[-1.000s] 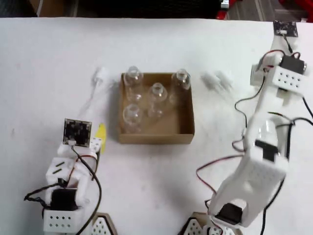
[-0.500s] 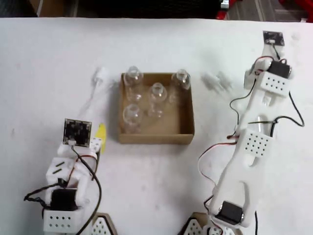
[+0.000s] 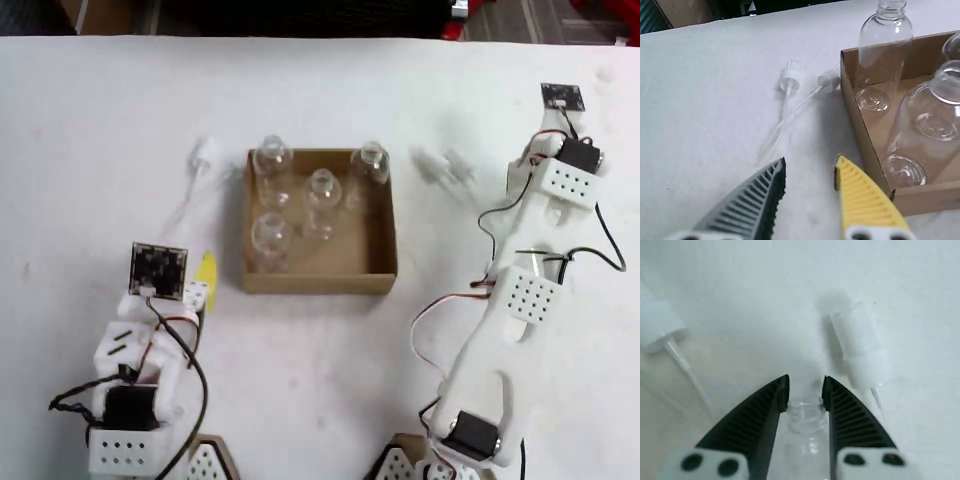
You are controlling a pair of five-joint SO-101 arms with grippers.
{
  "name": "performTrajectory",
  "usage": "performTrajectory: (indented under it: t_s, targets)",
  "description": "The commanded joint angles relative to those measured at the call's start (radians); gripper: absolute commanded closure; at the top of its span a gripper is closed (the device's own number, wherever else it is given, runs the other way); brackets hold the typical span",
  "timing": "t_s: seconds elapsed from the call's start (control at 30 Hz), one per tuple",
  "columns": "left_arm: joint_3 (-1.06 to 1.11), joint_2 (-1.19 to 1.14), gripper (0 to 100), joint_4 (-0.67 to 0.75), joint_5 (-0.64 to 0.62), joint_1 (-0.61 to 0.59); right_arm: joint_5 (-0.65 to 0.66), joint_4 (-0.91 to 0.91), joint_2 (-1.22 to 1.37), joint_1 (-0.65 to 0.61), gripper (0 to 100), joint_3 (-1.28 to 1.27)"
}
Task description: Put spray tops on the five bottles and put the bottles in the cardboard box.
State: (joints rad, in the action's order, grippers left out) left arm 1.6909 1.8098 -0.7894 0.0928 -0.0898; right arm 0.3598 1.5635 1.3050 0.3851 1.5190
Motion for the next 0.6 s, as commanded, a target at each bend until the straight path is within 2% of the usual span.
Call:
performTrajectory:
  t_s: [0.0,0.13,0.57]
  targets:
    - [-0.005,0.012,84,-0.011,0.009,0.012,0.060,0.065,-0.027,0.005,90.5,0.043]
    - [-0.005,0.012,84,-0.011,0.009,0.012,0.080,0.093,-0.045,0.007,84.5,0.043]
    - [-0.005,0.012,84,-0.011,0.009,0.012,0.083,0.148,-0.120,0.012,84.4,0.041]
